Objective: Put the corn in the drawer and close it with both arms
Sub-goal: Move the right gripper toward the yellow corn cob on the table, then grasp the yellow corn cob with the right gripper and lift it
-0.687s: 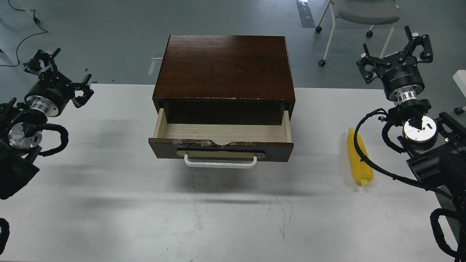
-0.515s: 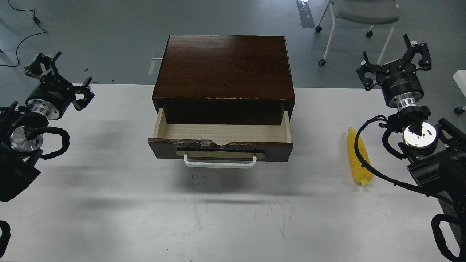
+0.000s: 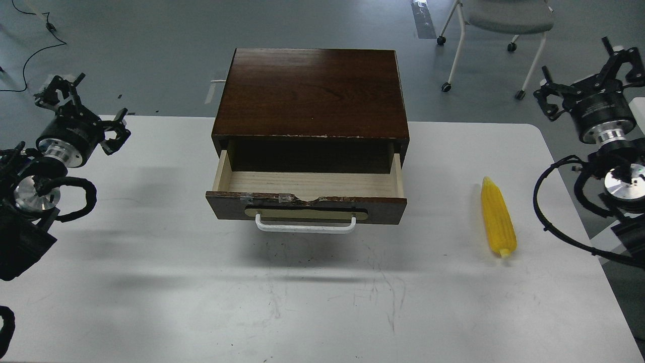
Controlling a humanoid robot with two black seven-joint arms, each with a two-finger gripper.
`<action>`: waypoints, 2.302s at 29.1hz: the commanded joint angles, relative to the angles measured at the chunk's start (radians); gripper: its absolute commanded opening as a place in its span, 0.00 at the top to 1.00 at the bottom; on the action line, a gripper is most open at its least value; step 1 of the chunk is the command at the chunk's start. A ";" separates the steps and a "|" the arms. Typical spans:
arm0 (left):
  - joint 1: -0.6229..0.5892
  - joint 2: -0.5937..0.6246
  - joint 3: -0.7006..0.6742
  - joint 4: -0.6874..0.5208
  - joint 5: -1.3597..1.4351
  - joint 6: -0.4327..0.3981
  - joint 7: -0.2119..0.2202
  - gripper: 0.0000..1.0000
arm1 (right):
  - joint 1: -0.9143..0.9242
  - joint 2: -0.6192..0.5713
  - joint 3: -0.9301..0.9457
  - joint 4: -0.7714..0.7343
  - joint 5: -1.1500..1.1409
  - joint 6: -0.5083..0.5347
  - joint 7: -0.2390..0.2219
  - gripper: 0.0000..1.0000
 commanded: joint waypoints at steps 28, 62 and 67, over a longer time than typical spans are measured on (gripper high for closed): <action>-0.013 0.005 -0.013 0.048 -0.003 0.000 -0.015 0.02 | 0.218 -0.023 -0.674 0.269 -1.133 -0.226 -0.189 0.00; 0.013 0.028 0.000 0.046 0.000 0.000 -0.014 0.02 | 0.293 -0.013 -0.830 0.343 -1.136 -0.418 -0.212 1.00; 0.012 0.026 0.003 0.046 0.003 0.000 -0.012 0.02 | 0.547 -0.020 -0.830 0.459 -1.307 -0.415 -0.210 1.00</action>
